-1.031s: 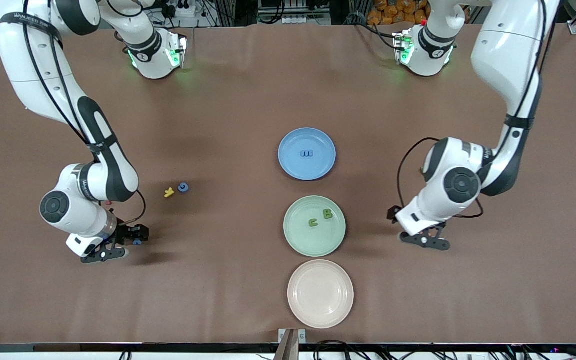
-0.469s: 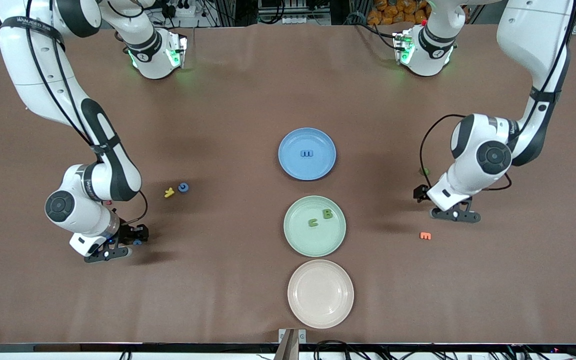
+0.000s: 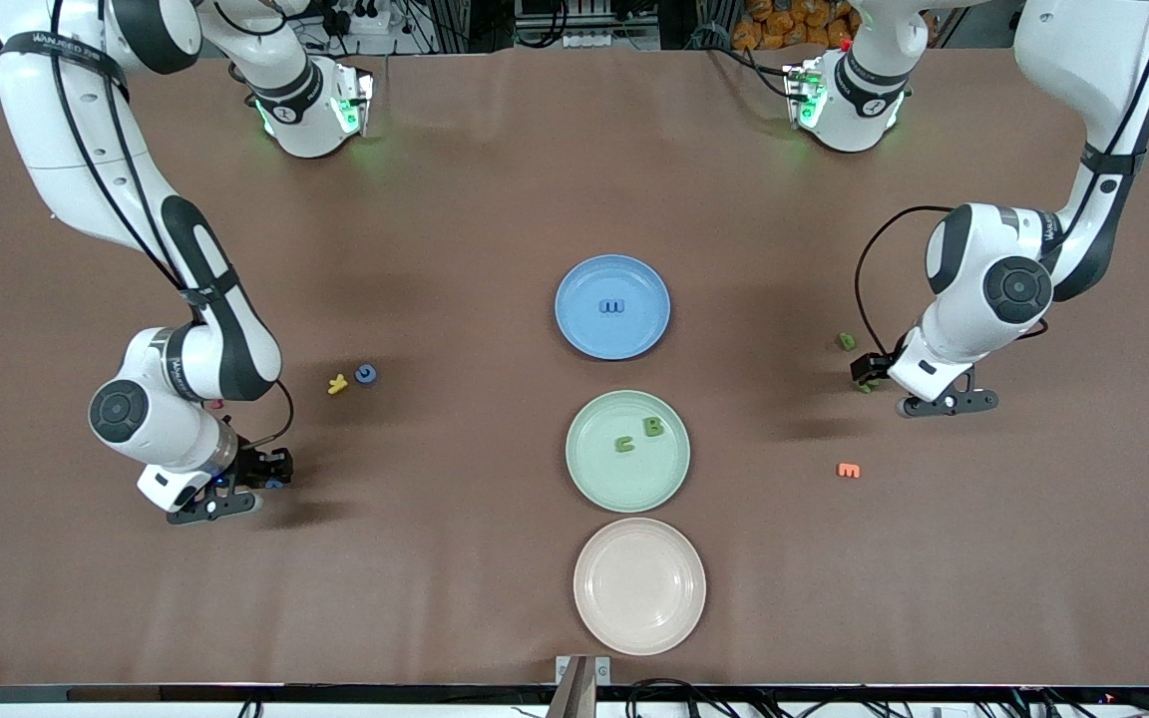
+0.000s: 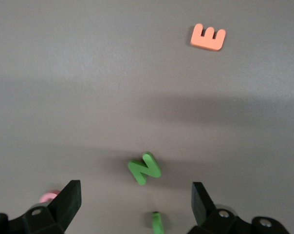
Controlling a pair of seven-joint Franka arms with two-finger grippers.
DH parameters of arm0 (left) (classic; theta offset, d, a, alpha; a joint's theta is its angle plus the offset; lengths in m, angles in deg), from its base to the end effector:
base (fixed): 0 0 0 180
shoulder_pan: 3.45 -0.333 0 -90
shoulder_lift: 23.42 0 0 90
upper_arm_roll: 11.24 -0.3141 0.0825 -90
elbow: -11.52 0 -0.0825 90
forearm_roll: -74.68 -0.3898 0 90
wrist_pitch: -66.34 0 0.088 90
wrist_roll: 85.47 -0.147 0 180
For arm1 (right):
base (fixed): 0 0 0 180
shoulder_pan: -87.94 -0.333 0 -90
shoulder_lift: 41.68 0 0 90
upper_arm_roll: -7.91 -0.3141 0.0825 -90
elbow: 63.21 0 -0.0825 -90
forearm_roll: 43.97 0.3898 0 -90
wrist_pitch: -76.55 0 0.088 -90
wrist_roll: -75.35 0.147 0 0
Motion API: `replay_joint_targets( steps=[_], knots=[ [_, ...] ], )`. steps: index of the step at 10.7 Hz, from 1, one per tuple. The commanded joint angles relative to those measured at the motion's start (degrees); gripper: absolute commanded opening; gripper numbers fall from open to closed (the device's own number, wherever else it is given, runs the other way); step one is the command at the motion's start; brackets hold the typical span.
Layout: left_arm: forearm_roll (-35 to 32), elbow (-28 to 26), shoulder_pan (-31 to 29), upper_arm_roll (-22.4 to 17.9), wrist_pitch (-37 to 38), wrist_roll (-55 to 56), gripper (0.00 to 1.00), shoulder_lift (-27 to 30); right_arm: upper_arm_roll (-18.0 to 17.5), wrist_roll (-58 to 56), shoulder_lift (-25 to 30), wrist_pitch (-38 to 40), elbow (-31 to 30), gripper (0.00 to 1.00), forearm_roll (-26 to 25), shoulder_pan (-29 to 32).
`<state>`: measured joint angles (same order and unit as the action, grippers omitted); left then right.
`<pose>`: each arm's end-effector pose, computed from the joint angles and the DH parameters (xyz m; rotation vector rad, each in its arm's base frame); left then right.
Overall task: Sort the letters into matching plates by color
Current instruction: 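Lower the right gripper to the blue X while the left gripper reaches the N, then grasp the blue X with the right gripper and drop it in the blue plate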
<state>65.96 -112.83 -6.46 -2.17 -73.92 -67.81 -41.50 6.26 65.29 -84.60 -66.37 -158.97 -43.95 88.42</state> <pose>0.5591 -0.0576 0.1993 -3.0865 -0.1400 0.0327 0.6922 0.0128 0.1286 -3.1119 -0.2923 -0.1182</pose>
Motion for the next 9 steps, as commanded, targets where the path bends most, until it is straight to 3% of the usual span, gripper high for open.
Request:
replay_joint_targets(
  steps=[1,4,9],
  knots=[
    [-1.2,-3.0,0.7,1.5,-5.3,10.8,1.00,-1.1,-0.5,1.2,0.2,-0.9,-1.2,0.43,-0.8,0.0],
    [-1.2,-4.0,1.3,1.6,-7.7,18.5,1.00,-2.3,-0.5,1.4,0.1,-1.8,-1.4,0.39,-0.8,-0.5],
    [-1.2,-3.9,0.6,1.3,-7.7,22.2,1.00,-3.7,-0.5,1.4,0.2,-1.7,-1.4,0.27,-0.8,-1.1]
  ],
)
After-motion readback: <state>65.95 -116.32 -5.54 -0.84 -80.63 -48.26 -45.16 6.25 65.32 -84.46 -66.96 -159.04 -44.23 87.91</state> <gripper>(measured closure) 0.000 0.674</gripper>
